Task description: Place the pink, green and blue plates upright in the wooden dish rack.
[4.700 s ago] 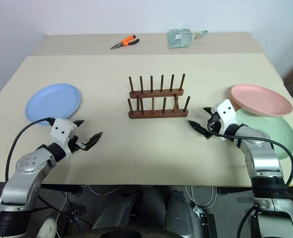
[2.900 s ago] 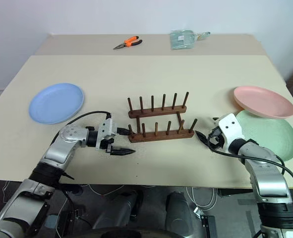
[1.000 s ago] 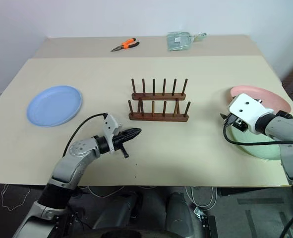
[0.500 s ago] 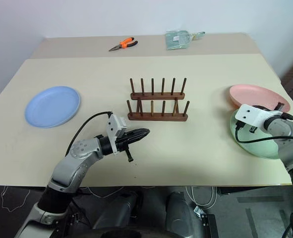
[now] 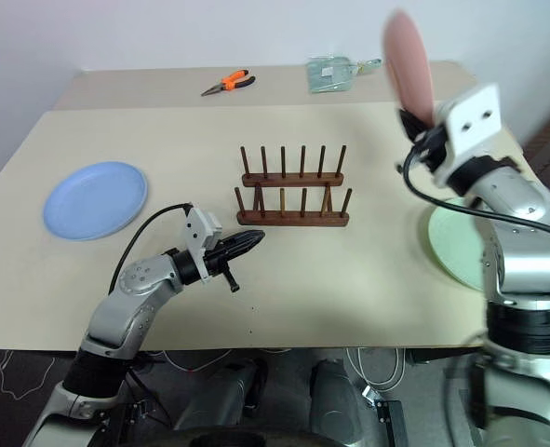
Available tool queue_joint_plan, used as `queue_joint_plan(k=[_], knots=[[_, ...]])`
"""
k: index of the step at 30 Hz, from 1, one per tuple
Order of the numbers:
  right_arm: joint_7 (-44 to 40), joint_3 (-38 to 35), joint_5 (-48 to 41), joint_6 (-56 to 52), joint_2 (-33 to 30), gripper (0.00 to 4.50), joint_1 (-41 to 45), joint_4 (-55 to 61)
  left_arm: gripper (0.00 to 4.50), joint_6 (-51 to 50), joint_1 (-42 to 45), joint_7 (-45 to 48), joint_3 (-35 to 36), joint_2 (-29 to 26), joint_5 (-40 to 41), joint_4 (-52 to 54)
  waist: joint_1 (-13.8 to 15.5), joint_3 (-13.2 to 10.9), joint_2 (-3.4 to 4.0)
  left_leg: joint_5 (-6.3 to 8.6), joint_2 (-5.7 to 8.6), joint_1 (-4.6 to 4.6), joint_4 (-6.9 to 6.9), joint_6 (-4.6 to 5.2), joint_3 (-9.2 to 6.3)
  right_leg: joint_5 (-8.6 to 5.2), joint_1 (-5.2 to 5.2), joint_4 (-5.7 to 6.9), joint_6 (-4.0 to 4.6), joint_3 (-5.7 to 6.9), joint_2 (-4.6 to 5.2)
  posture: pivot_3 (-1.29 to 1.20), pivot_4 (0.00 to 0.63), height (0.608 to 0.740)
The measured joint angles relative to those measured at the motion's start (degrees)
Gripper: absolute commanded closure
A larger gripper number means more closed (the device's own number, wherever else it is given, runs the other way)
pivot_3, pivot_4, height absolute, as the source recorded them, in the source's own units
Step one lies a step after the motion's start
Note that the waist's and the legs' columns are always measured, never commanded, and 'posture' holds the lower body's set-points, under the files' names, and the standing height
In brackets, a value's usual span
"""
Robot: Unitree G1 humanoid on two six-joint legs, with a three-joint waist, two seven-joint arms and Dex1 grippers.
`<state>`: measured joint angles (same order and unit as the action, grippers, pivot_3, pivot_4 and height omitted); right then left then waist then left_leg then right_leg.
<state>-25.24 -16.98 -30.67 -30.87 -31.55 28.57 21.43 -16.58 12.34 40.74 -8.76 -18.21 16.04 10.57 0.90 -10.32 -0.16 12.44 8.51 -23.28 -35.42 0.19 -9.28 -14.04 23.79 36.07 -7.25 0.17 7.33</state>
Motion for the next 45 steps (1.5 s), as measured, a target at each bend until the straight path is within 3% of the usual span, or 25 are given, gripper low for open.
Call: queue_joint_plan(k=[2,5,11,29,34,38,45], knots=[[7.7,-2.6,-9.7,-7.6,6.0,4.46,1.1,4.8,4.50,0.8,0.0,-0.2,0.7,-0.4,-0.4,-0.8,0.8,0.0,-0.01,0.00,0.09,-0.08,-0.02,-0.01,-0.03,0.00,0.08,-0.05,0.01,0.00,0.02,0.00,0.150,0.739],[16.8,-3.9,-17.1,-13.4,10.7,4.46,-0.1,8.1,4.50,1.0,-0.4,-0.5,1.0,-0.5,-0.4,-0.9,1.5,0.0,-0.01,0.00,0.17,-0.19,0.00,-0.01,0.02,0.01,0.26,-0.04,0.01,-0.03,0.11,0.00,0.150,0.739],[25.9,-3.9,-24.2,-17.6,12.3,4.46,-1.6,12.5,4.50,1.1,-1.1,-0.8,1.0,-0.5,-0.4,-0.7,1.1,0.0,0.04,-0.07,0.06,-0.22,0.09,-0.10,0.16,0.07,0.49,0.08,0.07,-0.04,0.05,0.00,0.150,0.739],[34.6,1.2,-25.2,-15.8,12.3,4.46,-9.0,18.1,4.50,1.1,-1.0,-0.2,0.6,-0.6,-0.4,-0.8,1.1,0.1,0.05,-0.12,0.00,-0.12,0.10,-0.17,0.19,0.12,0.41,0.08,0.13,-0.06,-0.03,0.00,0.150,0.739],[35.6,2.2,-24.0,-15.6,12.5,2.30,-11.7,15.1,4.50,1.1,-1.0,-0.2,0.6,-0.7,-0.4,-0.8,1.1,0.1,0.05,-0.13,0.00,-0.13,0.10,-0.17,0.21,0.12,0.43,0.08,0.13,-0.08,-0.04,0.00,0.150,0.739],[35.7,2.2,-23.5,-15.6,12.4,0.11,-12.0,14.3,4.50,1.0,-1.0,-0.2,0.5,-0.7,-0.4,-0.8,1.0,0.1,0.06,-0.13,-0.03,-0.13,0.18,-0.17,0.21,0.12,0.48,0.08,0.13,-0.10,-0.07,0.00,0.150,0.739],[35.4,2.3,-22.0,-15.4,11.9,0.04,-12.1,14.4,4.50,0.9,-1.0,-0.2,0.5,-0.7,-0.4,-0.8,1.0,0.1,0.06,-0.13,-0.03,-0.13,0.17,-0.17,0.22,0.12,0.47,0.08,0.13,-0.10,-0.07,0.00,0.150,0.739]])
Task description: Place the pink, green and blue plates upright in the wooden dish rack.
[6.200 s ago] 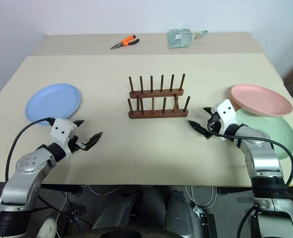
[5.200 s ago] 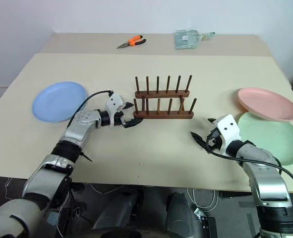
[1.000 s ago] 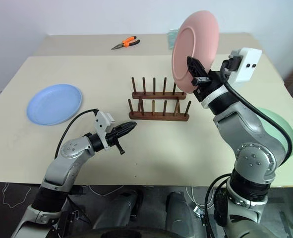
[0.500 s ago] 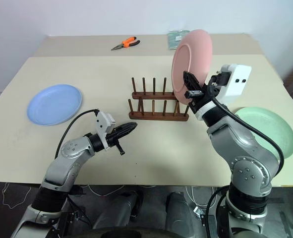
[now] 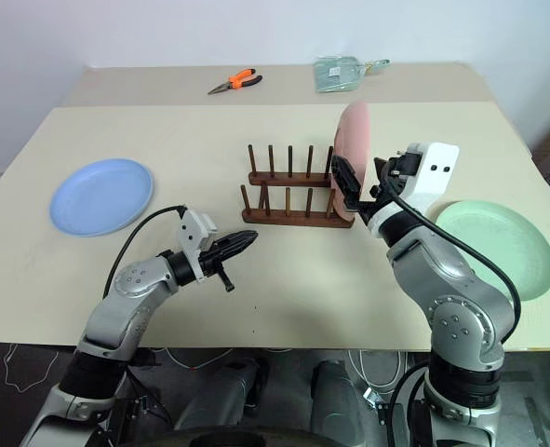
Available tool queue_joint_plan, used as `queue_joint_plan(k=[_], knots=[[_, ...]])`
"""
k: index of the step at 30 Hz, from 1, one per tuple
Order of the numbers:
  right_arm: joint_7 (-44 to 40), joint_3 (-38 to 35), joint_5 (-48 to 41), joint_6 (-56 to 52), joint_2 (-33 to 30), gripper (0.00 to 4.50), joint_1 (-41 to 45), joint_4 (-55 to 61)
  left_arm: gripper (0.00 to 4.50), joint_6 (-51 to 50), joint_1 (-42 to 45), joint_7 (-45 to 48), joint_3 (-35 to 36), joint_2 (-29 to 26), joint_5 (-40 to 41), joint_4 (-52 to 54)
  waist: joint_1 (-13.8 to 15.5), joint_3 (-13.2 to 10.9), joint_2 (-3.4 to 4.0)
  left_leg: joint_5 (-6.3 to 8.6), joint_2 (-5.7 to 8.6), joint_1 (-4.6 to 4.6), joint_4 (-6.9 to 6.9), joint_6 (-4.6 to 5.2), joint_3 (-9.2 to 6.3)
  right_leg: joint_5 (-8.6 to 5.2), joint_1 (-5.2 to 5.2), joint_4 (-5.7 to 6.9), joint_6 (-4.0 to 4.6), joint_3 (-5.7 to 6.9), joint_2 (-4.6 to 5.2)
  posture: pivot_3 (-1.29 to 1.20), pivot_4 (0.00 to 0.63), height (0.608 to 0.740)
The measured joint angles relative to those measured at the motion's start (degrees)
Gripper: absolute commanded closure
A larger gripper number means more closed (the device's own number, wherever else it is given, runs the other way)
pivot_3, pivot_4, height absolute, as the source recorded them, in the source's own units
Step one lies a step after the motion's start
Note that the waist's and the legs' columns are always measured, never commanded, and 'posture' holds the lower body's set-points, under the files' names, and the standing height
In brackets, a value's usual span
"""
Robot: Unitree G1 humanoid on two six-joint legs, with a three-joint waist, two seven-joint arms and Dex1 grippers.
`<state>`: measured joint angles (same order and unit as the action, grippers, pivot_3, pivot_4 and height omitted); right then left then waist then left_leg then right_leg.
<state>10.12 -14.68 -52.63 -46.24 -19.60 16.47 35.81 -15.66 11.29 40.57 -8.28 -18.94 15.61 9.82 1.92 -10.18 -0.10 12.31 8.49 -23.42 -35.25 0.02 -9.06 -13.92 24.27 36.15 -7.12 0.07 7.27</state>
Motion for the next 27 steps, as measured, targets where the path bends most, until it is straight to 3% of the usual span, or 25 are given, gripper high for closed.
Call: queue_joint_plan(k=[6,11,13,18,22,24,27], knots=[[-6.3,-2.2,1.7,1.5,-7.6,0.04,0.9,0.2,4.50,-0.1,0.0,0.2,-0.1,0.2,0.0,0.0,0.2,0.0,-0.02,0.00,0.00,-0.01,-0.01,0.00,0.02,0.00,-0.02,-0.02,-0.01,0.01,0.00,0.00,0.150,0.739],[-16.6,-15.2,-2.3,4.2,-17.4,0.04,-1.0,-1.1,4.50,-0.3,0.1,0.5,-0.1,0.3,0.1,-0.1,0.3,0.0,-0.07,0.03,0.01,-0.05,-0.04,0.05,0.06,0.00,-0.09,-0.09,-0.03,0.03,0.03,0.00,0.150,0.739],[-19.2,-17.9,0.0,4.8,-20.6,0.04,-5.6,-3.4,4.50,-0.3,0.2,0.6,-0.1,0.4,0.1,-0.1,0.4,0.0,-0.07,0.03,0.01,-0.04,-0.05,0.05,0.10,0.00,-0.09,-0.08,-0.03,0.03,0.05,0.00,0.150,0.739],[-24.9,-11.5,15.6,6.3,-28.3,0.04,-21.3,-8.6,4.50,-0.2,0.4,1.1,-0.2,0.5,0.1,-0.8,0.0,0.0,-0.02,0.03,-0.06,0.00,-0.08,0.06,0.32,0.01,-0.05,-0.03,-0.02,-0.05,0.06,0.00,0.150,0.739],[-25.5,-3.3,26.6,7.9,-29.4,0.04,-24.9,-10.7,4.50,-0.2,0.6,1.5,-0.8,0.5,0.0,-0.8,-0.3,0.0,-0.02,0.03,-0.16,0.05,-0.12,0.06,0.53,0.05,-0.03,0.00,0.04,-0.13,0.06,0.00,0.150,0.739],[-25.2,-0.9,30.5,8.1,-29.6,0.57,-25.2,-11.9,4.50,-0.2,0.7,1.7,-1.1,0.5,0.0,-0.8,-0.3,0.0,-0.02,0.03,-0.16,0.04,-0.17,0.07,0.55,0.07,-0.04,-0.01,0.02,-0.13,0.05,0.00,0.150,0.739],[-24.5,1.5,35.6,8.5,-28.9,1.85,-25.1,-15.7,4.50,-0.2,0.7,1.8,-1.1,0.2,0.0,-0.9,0.1,0.0,-0.04,0.06,-0.16,0.03,-0.17,0.11,0.58,0.07,-0.05,-0.03,0.01,-0.15,0.05,0.00,0.150,0.739]])
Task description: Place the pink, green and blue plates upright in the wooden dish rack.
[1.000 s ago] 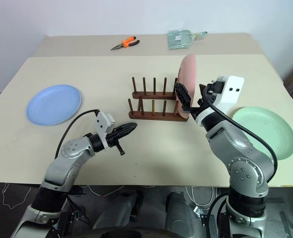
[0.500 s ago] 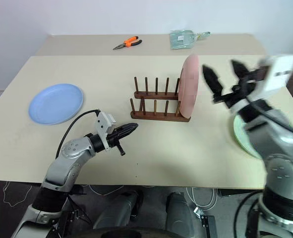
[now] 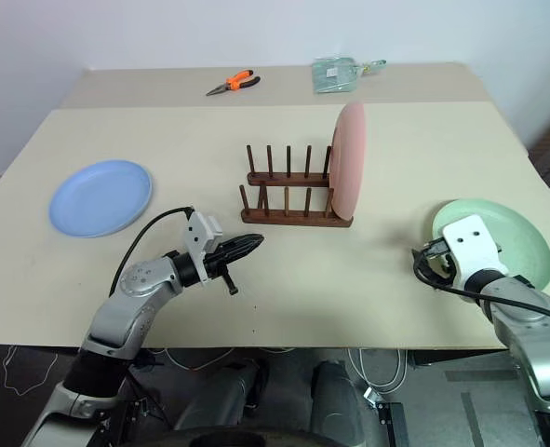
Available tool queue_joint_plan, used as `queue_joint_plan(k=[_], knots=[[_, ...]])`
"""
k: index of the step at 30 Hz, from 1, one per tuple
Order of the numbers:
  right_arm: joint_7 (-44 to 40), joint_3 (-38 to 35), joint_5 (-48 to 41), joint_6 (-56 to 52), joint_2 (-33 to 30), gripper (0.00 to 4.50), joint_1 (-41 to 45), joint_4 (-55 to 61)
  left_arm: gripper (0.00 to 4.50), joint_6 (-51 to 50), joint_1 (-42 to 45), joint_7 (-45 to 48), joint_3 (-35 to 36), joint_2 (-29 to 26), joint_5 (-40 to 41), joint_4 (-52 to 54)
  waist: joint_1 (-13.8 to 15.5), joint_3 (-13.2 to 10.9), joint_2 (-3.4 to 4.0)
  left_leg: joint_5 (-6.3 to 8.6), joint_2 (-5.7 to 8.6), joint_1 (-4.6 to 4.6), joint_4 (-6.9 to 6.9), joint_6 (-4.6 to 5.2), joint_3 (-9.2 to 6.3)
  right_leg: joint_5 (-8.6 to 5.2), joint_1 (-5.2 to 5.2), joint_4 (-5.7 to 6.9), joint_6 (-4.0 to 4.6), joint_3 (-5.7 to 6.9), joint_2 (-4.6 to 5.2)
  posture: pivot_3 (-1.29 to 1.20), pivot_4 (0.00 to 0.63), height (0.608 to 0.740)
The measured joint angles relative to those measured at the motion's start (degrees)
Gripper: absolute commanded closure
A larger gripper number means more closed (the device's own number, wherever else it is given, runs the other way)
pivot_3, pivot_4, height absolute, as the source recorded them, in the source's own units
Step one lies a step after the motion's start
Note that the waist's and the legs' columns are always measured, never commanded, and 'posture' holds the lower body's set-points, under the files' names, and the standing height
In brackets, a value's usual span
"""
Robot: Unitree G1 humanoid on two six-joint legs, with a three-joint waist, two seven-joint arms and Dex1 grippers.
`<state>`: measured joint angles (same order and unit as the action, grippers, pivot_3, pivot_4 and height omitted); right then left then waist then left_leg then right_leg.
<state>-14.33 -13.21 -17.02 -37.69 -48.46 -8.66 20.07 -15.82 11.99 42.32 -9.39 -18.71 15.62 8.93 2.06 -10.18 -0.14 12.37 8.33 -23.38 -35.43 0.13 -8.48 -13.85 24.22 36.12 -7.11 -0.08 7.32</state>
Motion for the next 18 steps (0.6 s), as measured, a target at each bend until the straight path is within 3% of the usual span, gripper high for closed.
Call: queue_joint_plan(k=[5,10,13,16,18], knots=[[0.0,0.5,2.9,-0.7,1.8,4.45,2.5,-2.5,4.50,0.1,0.1,0.0,0.0,-0.3,0.0,-0.1,0.1,0.0,-0.01,0.01,0.00,-0.01,-0.03,0.01,0.02,0.01,0.00,0.00,-0.02,-0.03,-0.01,0.00,0.150,0.739],[-0.6,-0.4,4.0,0.6,2.7,4.45,7.9,-2.5,4.50,0.4,0.0,-0.2,0.1,-0.4,0.0,-0.2,-0.1,0.0,0.00,0.01,-0.02,0.01,-0.05,0.02,0.12,0.05,0.04,0.02,-0.05,-0.16,-0.06,0.00,0.150,0.739],[0.3,-2.8,3.7,3.5,4.3,4.45,18.0,-2.2,4.50,1.3,-0.1,-0.7,0.4,-0.4,-0.1,-0.6,-0.6,-0.1,0.04,0.01,-0.06,0.01,-0.06,0.02,0.28,0.14,0.10,0.02,-0.09,-0.34,-0.12,0.00,0.150,0.739],[1.6,-7.6,-2.6,4.4,7.9,4.45,31.7,1.2,4.50,2.2,0.0,-1.7,1.2,-0.2,-0.3,-1.5,-1.1,-0.1,0.03,0.01,-0.15,-0.01,-0.04,0.02,0.26,0.16,0.12,0.00,-0.11,-0.37,-0.20,0.00,0.150,0.739],[2.5,-11.4,-12.7,2.5,12.3,4.45,40.5,4.9,4.50,3.6,0.1,-3.0,1.8,0.1,-1.0,-2.3,-1.3,-0.1,-0.01,0.02,-0.18,-0.01,-0.01,0.02,0.22,0.17,0.12,-0.02,-0.11,-0.37,-0.21,0.00,0.150,0.739]])
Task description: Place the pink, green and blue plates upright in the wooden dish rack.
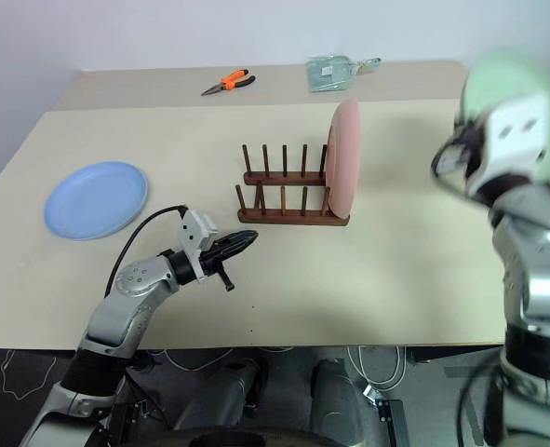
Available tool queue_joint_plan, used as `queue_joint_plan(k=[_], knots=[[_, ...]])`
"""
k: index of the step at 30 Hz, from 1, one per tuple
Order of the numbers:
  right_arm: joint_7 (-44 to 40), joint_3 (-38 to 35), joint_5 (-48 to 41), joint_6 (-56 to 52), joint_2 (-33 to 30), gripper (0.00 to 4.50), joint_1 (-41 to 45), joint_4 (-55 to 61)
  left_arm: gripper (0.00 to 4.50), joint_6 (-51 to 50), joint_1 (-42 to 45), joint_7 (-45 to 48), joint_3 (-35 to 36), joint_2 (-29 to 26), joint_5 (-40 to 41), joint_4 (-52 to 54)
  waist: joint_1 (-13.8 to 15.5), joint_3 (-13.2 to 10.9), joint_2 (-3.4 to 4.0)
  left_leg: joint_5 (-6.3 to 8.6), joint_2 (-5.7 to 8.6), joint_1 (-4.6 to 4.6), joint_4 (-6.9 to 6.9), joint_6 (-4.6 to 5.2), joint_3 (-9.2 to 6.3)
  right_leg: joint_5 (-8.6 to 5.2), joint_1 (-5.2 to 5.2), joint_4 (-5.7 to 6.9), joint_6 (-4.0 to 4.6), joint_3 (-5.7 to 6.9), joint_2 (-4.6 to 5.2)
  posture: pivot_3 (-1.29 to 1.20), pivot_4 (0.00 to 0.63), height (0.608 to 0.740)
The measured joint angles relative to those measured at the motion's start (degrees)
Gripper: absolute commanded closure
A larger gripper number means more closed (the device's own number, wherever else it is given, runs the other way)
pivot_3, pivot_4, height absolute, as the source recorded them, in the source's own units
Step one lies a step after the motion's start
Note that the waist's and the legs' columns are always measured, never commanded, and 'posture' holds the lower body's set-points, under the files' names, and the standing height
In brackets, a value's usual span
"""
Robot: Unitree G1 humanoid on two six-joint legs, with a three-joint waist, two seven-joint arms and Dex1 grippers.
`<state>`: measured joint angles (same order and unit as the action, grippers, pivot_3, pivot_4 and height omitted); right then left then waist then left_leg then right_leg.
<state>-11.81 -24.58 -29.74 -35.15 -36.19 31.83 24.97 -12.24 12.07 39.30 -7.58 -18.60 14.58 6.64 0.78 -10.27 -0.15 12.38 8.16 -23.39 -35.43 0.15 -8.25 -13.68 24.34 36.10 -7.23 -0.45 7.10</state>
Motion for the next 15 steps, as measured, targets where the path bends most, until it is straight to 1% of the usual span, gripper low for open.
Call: queue_joint_plan(k=[1,3,5,7,8,10,13,15], knots=[[0.6,-1.7,-6.6,-1.5,2.3,4.45,3.1,1.9,4.50,0.6,0.0,-0.8,0.3,0.2,-0.3,-0.3,0.0,0.0,-0.05,0.01,-0.01,0.00,0.02,0.01,-0.03,0.00,0.00,-0.01,0.00,0.00,0.00,0.00,0.150,0.739],[3.4,-3.1,-21.0,-4.3,6.3,4.45,6.4,4.7,4.50,1.9,0.0,-2.2,1.4,0.5,-0.5,-1.4,0.0,0.0,-0.11,0.02,-0.01,0.00,0.02,0.04,-0.04,0.01,-0.01,-0.05,0.02,-0.04,0.00,0.00,0.150,0.739],[7.6,-2.9,-33.8,-5.7,9.7,4.45,7.1,6.7,4.50,2.8,0.0,-3.4,2.8,0.6,-0.7,-2.2,0.0,0.0,-0.10,0.03,0.01,-0.01,0.01,0.05,-0.03,0.01,0.00,-0.05,0.03,-0.13,0.01,0.00,0.150,0.739],[12.7,-1.6,-43.8,-5.6,13.1,4.45,7.1,7.8,4.50,3.3,0.0,-4.4,4.3,0.5,-0.8,-2.7,-0.1,0.0,-0.09,0.03,0.01,0.00,0.00,0.05,0.00,0.02,0.03,-0.04,0.05,-0.19,0.00,0.00,0.150,0.739],[14.9,-0.3,-47.3,-5.5,14.1,4.45,7.0,8.3,4.50,3.7,0.0,-4.8,4.9,0.5,-0.8,-3.0,-0.1,0.0,-0.07,0.03,0.01,0.00,0.00,0.05,0.04,0.03,0.08,-0.02,0.06,-0.24,0.00,0.00,0.150,0.739],[19.0,3.7,-52.0,-4.5,17.9,4.45,5.7,9.6,4.50,4.0,-0.5,-5.2,6.4,-0.1,-0.7,-3.2,-0.3,0.1,-0.11,0.03,-0.03,0.02,0.02,0.05,0.05,0.03,0.11,0.03,0.07,-0.28,-0.07,0.00,0.150,0.739],[24.6,10.2,-56.1,-2.5,24.7,4.45,2.7,10.4,4.50,4.1,-1.3,-5.4,8.8,-1.8,-0.2,-3.2,-0.9,0.1,-0.08,0.01,-0.07,0.06,0.08,0.02,0.09,0.07,0.17,0.09,0.12,-0.38,-0.16,0.00,0.150,0.739],[27.8,12.4,-57.9,-1.3,26.3,4.45,1.5,9.5,4.50,4.1,-2.5,-5.3,9.7,-2.8,-0.1,-3.1,-1.3,0.1,-0.07,0.00,-0.07,0.07,0.07,0.00,0.11,0.10,0.16,0.07,0.15,-0.40,-0.19,0.00,0.150,0.739]])
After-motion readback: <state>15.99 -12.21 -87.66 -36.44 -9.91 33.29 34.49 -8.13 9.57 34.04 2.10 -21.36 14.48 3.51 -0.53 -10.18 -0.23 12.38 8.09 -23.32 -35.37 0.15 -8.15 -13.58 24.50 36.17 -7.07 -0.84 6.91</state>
